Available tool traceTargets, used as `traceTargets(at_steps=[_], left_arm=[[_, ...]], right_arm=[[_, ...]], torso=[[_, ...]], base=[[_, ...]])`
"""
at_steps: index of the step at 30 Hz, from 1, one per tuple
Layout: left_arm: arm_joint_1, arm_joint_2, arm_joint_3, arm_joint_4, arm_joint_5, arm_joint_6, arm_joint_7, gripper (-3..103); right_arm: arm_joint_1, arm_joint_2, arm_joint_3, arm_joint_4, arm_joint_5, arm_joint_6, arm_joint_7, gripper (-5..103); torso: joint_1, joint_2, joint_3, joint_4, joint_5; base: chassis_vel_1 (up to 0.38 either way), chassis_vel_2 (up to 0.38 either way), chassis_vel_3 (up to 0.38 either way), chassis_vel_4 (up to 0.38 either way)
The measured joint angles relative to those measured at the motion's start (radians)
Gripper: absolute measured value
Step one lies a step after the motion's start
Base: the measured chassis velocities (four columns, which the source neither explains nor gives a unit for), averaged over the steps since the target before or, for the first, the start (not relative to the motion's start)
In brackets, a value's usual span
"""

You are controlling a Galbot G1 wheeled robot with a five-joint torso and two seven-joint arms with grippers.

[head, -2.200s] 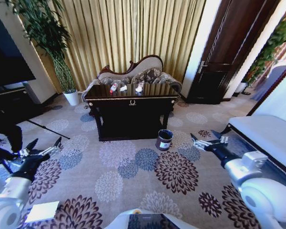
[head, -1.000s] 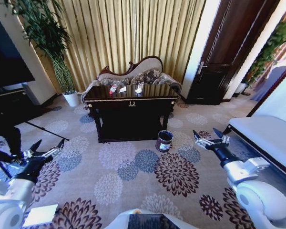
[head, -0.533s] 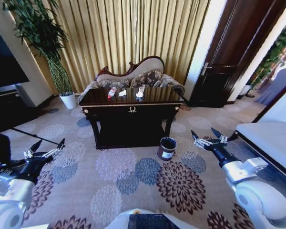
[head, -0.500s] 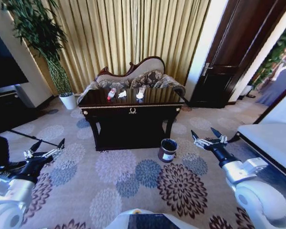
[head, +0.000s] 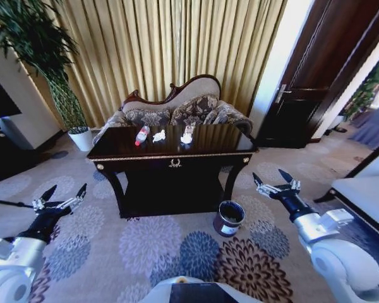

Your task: Move to the front of the table and place the trash on the table into the trash bin.

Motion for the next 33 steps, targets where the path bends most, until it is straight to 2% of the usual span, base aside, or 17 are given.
traceTargets(at_steps=[33], left_arm=[[0.015, -0.013, -0.003, 0.006, -0.002, -0.021, 0.016, 100]], right_arm=[[-0.006, 0.008, -0.012, 0.012, 0.007, 0.019, -0.024, 100]], torso=[[0.0, 0.0, 0.0, 0.0001, 0.0]], base=[[-0.175, 0.174, 0.181, -0.176]])
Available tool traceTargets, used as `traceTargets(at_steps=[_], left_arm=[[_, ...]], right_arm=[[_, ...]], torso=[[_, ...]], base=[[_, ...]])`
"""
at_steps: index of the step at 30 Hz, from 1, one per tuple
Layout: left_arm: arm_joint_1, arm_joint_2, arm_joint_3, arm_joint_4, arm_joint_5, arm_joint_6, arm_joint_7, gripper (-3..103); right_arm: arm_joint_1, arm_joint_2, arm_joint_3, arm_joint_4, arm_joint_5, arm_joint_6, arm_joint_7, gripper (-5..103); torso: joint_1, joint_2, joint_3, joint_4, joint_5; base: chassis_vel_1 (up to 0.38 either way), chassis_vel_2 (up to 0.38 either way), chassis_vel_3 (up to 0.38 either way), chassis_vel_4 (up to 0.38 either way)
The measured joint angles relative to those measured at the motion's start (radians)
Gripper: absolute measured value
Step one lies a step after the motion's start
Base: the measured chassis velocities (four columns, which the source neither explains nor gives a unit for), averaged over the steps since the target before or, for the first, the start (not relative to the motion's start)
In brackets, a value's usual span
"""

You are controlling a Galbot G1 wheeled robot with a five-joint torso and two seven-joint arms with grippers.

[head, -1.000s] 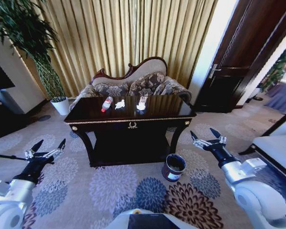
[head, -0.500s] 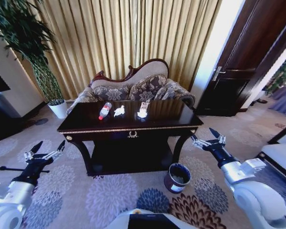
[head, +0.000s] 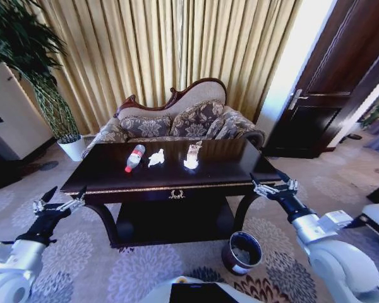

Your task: Move to the front of the table and place the trash on the table into the trash bin.

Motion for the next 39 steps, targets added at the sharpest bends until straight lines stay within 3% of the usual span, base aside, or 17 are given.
traceTargets(at_steps=[11, 20, 22, 26, 39], left_arm=[[-0.001, -0.002, 0.0, -0.003, -0.011, -0.001, 0.001, 100], [-0.008, -0.016, -0.006, 0.009, -0.02, -0.004, -0.001, 100], [-0.004, -0.028, -0.013, 0.002, -0.02, -0.005, -0.002, 100], [-0.004, -0.04, -0.008, 0.004, -0.009, -0.006, -0.005, 100], [0.0, -0.046, -0.011, -0.021, 0.006, 0.002, -0.015, 100]], right_arm=[[0.009, -0.017, -0.013, -0.008, 0.027, -0.008, 0.019, 100], [0.12, -0.158, -0.062, -0.069, 0.164, -0.129, 0.117, 100], [0.192, -0.222, -0.109, -0.131, 0.199, -0.148, 0.129, 100], [0.298, -0.268, -0.189, -0.203, 0.208, -0.157, 0.136, 100], [0.549, -0.356, -0.49, -0.294, 0.246, -0.214, 0.164, 100]], torso=[[0.001, 0.0, 0.0, -0.0001, -0.0003], [-0.001, 0.0, 0.0, -0.0002, 0.0001], [0.0, 0.0, 0.0, 0.0001, 0.0002], [0.0, 0.0, 0.0, 0.0003, 0.0001], [0.0, 0.0, 0.0, 0.0, 0.0001]], base=[[-0.104, 0.106, 0.107, -0.099], [0.0, 0.0, 0.0, 0.0], [0.0, 0.0, 0.0, 0.0], [0.0, 0.0, 0.0, 0.0], [0.0, 0.0, 0.0, 0.0]])
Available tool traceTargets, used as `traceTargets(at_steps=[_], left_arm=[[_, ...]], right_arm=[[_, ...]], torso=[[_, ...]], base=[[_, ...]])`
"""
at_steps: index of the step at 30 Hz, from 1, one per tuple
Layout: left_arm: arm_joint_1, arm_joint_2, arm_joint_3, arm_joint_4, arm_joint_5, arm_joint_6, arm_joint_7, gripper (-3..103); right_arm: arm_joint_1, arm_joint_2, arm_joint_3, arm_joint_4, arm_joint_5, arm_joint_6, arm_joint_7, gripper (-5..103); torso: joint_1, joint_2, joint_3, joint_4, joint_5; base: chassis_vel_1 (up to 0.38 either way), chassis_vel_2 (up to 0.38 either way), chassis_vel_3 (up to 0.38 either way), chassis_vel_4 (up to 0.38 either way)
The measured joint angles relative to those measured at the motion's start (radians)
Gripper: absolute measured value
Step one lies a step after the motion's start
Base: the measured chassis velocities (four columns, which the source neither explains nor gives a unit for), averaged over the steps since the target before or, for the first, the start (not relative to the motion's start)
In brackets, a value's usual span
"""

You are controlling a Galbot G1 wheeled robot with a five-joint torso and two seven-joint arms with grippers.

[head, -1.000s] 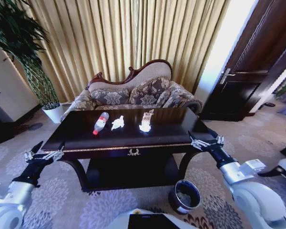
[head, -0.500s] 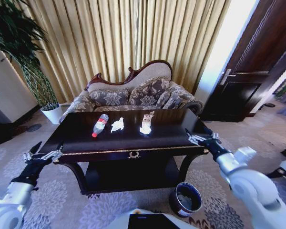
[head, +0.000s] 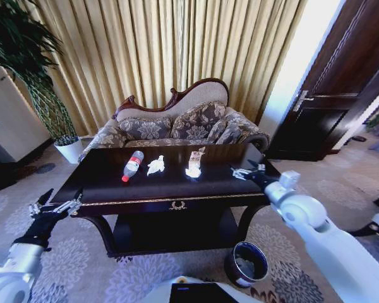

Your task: Move to the front of the table and place the trash on the table into the trash bin.

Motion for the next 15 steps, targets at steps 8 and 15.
traceTargets(at_steps=[8, 15], left_arm=[[0.015, -0.023, 0.006, -0.021, 0.02, 0.002, -0.013, 100], [0.025, -0.02, 0.005, -0.027, 0.023, 0.002, -0.022, 100]], right_arm=[[0.074, -0.003, -0.157, 0.007, -0.009, -0.01, 0.0, 100], [0.152, 0.034, -0.254, -0.021, -0.033, -0.012, 0.004, 100]], torso=[[0.0, 0.0, 0.0, 0.0, -0.0001], [0.0, 0.0, 0.0, 0.0, -0.0002]], base=[[0.0, 0.0, 0.0, 0.0], [0.0, 0.0, 0.0, 0.0]])
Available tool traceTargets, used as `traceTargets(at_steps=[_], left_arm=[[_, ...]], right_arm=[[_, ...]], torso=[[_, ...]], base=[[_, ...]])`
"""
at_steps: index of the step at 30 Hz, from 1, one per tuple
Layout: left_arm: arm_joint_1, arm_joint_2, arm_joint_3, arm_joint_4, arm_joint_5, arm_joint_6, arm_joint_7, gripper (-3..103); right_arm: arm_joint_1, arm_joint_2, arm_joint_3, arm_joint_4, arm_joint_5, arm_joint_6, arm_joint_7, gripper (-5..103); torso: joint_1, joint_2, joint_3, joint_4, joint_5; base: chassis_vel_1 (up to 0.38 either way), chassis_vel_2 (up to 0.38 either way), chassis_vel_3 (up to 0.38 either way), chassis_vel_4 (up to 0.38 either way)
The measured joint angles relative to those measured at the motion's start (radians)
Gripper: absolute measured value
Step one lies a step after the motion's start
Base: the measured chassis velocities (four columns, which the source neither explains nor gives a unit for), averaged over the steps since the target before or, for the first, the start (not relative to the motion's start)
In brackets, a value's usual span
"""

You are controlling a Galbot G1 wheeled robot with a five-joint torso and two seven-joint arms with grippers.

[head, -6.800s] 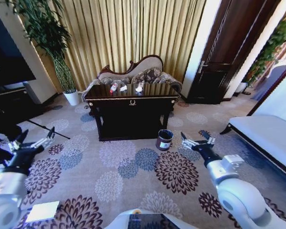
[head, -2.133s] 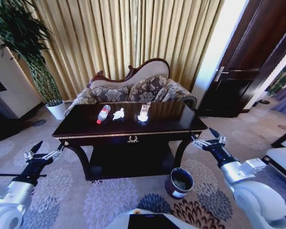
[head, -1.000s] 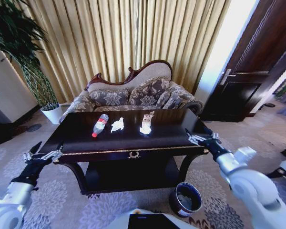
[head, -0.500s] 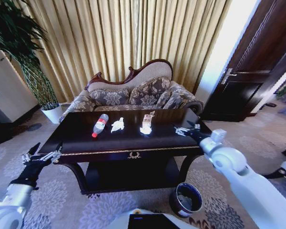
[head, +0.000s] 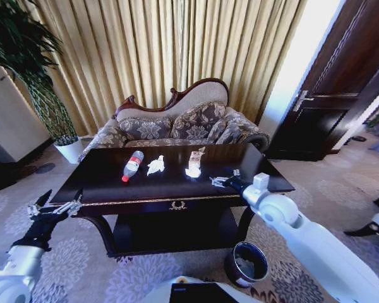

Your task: Move to the front of the table and place the trash on the table into the trash bin.

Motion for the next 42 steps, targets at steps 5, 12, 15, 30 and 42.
traceTargets(at_steps=[5, 12, 15, 30, 42], left_arm=[[0.0, -0.004, 0.013, 0.0, 0.012, 0.0, -0.002, 100], [-0.008, -0.006, 0.023, -0.001, 0.017, 0.0, -0.003, 100], [-0.011, -0.009, 0.027, -0.004, 0.018, -0.001, -0.005, 100], [-0.007, -0.012, 0.022, -0.006, 0.018, -0.008, -0.003, 100], [-0.001, -0.016, 0.023, 0.004, 0.017, -0.026, 0.002, 100]], right_arm=[[0.09, 0.027, -0.09, -0.05, -0.011, -0.004, 0.026, 100], [0.151, 0.046, -0.167, -0.095, -0.009, -0.022, 0.049, 100], [0.183, 0.072, -0.212, -0.133, -0.002, -0.027, 0.07, 100], [0.247, 0.157, -0.275, -0.171, 0.06, -0.128, 0.213, 100], [0.276, 0.187, -0.303, -0.216, 0.005, -0.114, 0.216, 94]], torso=[[0.0, 0.0, 0.0, 0.0, -0.0001], [0.0, 0.0, 0.0, 0.0, 0.0], [0.0, 0.0, 0.0, 0.0001, 0.0], [0.0, 0.0, 0.0, 0.0, 0.0001], [0.0, 0.0, 0.0, 0.0, 0.0001]], base=[[0.0, 0.0, 0.0, 0.0], [0.0, 0.0, 0.0, 0.0], [0.0, 0.0, 0.0, 0.0], [0.0, 0.0, 0.0, 0.0], [0.0, 0.0, 0.0, 0.0]])
